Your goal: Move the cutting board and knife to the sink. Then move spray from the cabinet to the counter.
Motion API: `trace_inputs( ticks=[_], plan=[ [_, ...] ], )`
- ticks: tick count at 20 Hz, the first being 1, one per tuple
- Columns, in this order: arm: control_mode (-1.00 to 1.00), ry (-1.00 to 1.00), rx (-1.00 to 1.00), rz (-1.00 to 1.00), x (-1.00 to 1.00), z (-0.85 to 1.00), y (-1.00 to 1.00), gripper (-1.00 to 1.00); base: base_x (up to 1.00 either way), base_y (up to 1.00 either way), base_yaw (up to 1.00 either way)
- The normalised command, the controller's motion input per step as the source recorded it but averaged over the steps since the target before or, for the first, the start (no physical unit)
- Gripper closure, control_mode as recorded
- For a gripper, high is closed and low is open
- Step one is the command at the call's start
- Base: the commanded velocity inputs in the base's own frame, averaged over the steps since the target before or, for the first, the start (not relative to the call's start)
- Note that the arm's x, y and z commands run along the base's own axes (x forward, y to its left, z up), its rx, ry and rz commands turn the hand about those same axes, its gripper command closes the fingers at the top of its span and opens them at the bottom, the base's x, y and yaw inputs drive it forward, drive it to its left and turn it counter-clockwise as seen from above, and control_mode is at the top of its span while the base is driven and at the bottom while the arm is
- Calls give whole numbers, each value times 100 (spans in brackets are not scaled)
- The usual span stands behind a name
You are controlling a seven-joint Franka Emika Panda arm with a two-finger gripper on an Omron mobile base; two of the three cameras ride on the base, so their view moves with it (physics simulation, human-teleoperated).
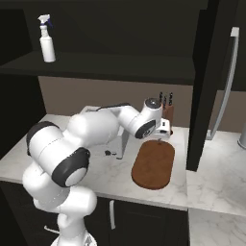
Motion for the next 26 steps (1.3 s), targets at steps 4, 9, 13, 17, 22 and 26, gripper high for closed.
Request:
trace_inputs(
  ticks=[4,9,13,17,22,26],
  plan=[
    [-100,0,0,7,38,-5,-10,-100,0,0,0],
    [-100,0,0,4,24,-16,0,-100,0,0,0],
    [-100,0,0,0,32,-17,-1,-100,0,0,0],
    [-100,0,0,0,33,-15,0,-100,0,0,0],
    [-100,0,0,0,27,-13,-1,-100,0,0,0],
    [-100,0,0,0,13,-16,-2,-100,0,0,0]
  ],
)
